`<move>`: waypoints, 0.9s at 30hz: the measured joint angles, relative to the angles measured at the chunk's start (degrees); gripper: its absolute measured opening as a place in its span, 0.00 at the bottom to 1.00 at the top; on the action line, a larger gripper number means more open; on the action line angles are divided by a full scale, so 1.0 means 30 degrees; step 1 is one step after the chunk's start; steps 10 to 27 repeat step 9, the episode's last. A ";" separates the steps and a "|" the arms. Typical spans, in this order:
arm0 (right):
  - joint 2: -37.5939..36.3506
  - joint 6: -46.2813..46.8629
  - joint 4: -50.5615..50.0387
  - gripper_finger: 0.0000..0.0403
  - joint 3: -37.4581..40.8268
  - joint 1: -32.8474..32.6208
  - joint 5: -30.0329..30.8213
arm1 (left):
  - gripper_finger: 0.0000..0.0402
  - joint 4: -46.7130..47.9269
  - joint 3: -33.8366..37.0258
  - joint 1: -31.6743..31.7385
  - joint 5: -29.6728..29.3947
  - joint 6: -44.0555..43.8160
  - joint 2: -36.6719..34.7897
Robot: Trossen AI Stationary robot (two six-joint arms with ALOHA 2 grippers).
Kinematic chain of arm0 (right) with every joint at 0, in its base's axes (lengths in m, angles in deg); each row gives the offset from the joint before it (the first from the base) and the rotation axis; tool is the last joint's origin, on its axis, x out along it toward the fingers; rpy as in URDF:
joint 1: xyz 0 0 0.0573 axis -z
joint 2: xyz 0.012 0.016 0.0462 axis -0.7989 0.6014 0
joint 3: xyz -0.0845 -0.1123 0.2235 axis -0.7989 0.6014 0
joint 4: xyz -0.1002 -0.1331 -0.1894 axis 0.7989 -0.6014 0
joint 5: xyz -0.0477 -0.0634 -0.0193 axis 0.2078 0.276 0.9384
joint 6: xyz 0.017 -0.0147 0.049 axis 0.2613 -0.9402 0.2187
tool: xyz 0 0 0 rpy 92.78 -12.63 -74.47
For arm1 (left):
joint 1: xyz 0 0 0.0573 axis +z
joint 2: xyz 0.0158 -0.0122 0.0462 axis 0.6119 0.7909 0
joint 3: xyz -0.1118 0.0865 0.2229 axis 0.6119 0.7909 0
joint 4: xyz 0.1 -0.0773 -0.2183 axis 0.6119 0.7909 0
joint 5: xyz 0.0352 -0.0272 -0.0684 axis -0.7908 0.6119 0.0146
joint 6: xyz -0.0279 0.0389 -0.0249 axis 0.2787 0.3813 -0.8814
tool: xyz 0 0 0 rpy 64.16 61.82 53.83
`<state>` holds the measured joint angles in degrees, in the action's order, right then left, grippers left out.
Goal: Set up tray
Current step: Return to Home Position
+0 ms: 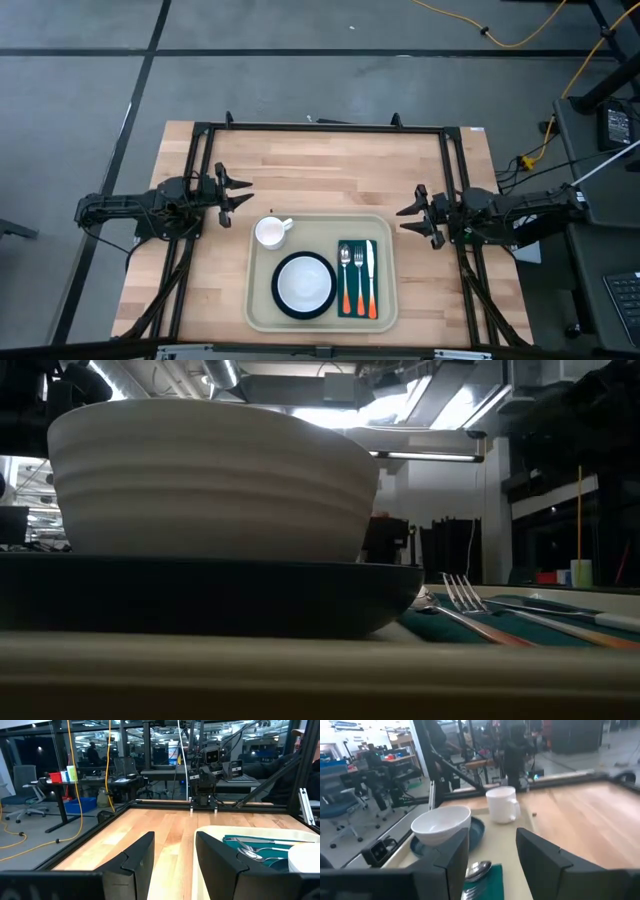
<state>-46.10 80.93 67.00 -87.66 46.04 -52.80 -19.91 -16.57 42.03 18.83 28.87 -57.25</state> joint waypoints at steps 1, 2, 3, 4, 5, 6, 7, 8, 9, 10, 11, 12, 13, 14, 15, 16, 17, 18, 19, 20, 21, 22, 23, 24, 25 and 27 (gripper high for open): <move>0.0000 0.0329 -0.0286 0.42 -0.0002 0.0000 -0.0015 | 0.35 0.0000 0.0000 0.0000 -0.0001 0.0000 0.0000; 0.0000 0.0703 -0.0476 0.42 0.0002 0.0000 -0.0026 | 0.35 0.0000 0.0000 0.0000 0.0003 0.0000 0.0000; 0.0000 0.0905 -0.0571 0.42 0.0001 0.0000 -0.0032 | 0.35 0.0000 0.0000 0.0000 0.0001 0.0000 0.0000; 0.0000 0.1201 -0.0593 0.42 -0.0002 0.0000 -0.0044 | 0.35 0.0007 0.0000 0.0000 -0.0002 0.0000 0.0000; 0.0000 0.1327 -0.0617 0.42 0.0001 0.0000 -0.0044 | 0.35 0.0000 0.0000 0.0000 -0.0002 0.0000 0.0000; 0.0000 0.1497 -0.0640 0.42 0.0001 0.0000 -0.0051 | 0.35 0.0001 0.0000 0.0000 -0.0001 0.0000 0.0000; 0.0000 0.1696 -0.0647 0.42 -0.0002 0.0000 -0.0044 | 0.35 0.0001 0.0000 0.0000 -0.0001 0.0000 0.0000; 0.0000 0.1737 -0.0647 0.42 -0.0002 0.0000 -0.0051 | 0.35 0.0000 0.0000 0.0000 0.0000 0.0000 0.0000; 0.0000 0.1726 -0.0647 0.42 0.0002 0.0000 -0.0047 | 0.35 0.0000 0.0000 0.0000 -0.0002 0.0000 0.0000; 0.0000 0.1726 -0.0647 0.42 0.0002 0.0000 -0.0047 | 0.35 0.0000 0.0000 0.0000 -0.0002 0.0000 0.0000; 0.0000 0.1726 -0.0647 0.42 0.0002 0.0000 -0.0047 | 0.35 0.0000 0.0000 0.0000 -0.0002 0.0000 0.0000; 0.0000 0.1726 -0.0647 0.42 0.0002 0.0000 -0.0047 | 0.35 0.0000 0.0000 0.0000 -0.0002 0.0000 0.0000; 0.0000 0.1726 -0.0647 0.42 0.0002 0.0000 -0.0047 | 0.35 0.0000 0.0000 0.0000 -0.0002 0.0000 0.0000; 0.0000 0.1726 -0.0647 0.42 0.0002 0.0000 -0.0047 | 0.35 0.0000 0.0000 0.0000 -0.0002 0.0000 0.0000; 0.0000 0.1726 -0.0647 0.42 0.0002 0.0000 -0.0047 | 0.35 0.0000 0.0000 0.0000 -0.0002 0.0000 0.0000; 0.0000 0.1726 -0.0647 0.42 0.0002 0.0000 -0.0047 | 0.35 0.0000 0.0000 0.0000 -0.0002 0.0000 0.0000; 0.0000 0.1726 -0.0647 0.42 0.0002 0.0000 -0.0047 | 0.35 0.0000 0.0000 0.0000 -0.0002 0.0000 0.0000; 0.0000 0.1726 -0.0647 0.42 0.0002 0.0000 -0.0047 | 0.35 0.0000 0.0000 0.0000 -0.0002 0.0000 0.0000; 0.0000 0.1726 -0.0647 0.42 0.0002 0.0000 -0.0047 | 0.35 0.0000 0.0000 0.0000 -0.0002 0.0000 0.0000; 0.0000 0.1726 -0.0647 0.42 0.0002 0.0000 -0.0047 | 0.35 0.0000 0.0000 0.0000 -0.0002 0.0000 0.0000; 0.0000 0.1726 -0.0647 0.42 0.0002 0.0000 -0.0047 | 0.35 0.0000 0.0000 0.0000 -0.0002 0.0000 0.0000; 0.0000 0.1726 -0.0647 0.42 0.0002 0.0000 -0.0047 | 0.35 0.0000 0.0000 0.0000 -0.0002 0.0000 0.0000; 0.0000 0.1726 -0.0647 0.42 0.0002 0.0000 -0.0047 | 0.35 0.0000 0.0000 0.0000 -0.0002 0.0000 0.0000; 0.0000 0.1726 -0.0647 0.42 0.0002 0.0000 -0.0047 | 0.35 0.0000 0.0000 0.0000 -0.0002 0.0000 0.0000; 0.0000 0.1726 -0.0647 0.42 0.0002 0.0000 -0.0047 | 0.35 0.0000 0.0000 0.0000 -0.0002 0.0000 0.0000; 0.0000 0.1726 -0.0647 0.42 0.0002 0.0000 -0.0047 | 0.35 0.0000 0.0000 0.0000 -0.0002 0.0000 0.0000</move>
